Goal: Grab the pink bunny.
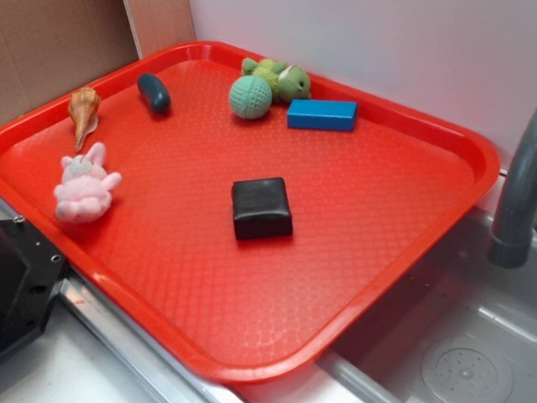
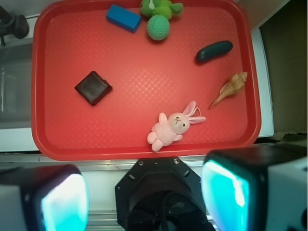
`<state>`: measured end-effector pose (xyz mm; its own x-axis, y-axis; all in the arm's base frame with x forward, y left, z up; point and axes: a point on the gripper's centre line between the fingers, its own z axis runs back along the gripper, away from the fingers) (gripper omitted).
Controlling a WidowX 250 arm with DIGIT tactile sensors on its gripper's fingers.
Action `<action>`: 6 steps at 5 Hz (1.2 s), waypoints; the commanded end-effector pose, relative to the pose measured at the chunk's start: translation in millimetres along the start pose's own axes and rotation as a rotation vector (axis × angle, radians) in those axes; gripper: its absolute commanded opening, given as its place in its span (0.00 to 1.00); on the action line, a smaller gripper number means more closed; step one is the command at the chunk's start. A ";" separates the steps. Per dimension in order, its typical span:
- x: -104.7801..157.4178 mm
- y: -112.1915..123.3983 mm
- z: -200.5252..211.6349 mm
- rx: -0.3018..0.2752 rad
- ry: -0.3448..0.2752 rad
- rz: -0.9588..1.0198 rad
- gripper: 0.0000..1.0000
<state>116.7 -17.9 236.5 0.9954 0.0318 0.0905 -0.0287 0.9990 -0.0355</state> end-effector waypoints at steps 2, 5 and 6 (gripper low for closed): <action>12.8 25.8 -41.9 0.011 0.061 0.252 1.00; -1.6 50.3 -99.0 0.069 0.048 0.750 1.00; -1.6 50.3 -99.0 0.069 0.048 0.750 1.00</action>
<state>123.3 25.8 131.9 0.7105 0.7036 0.0085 -0.7036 0.7106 -0.0038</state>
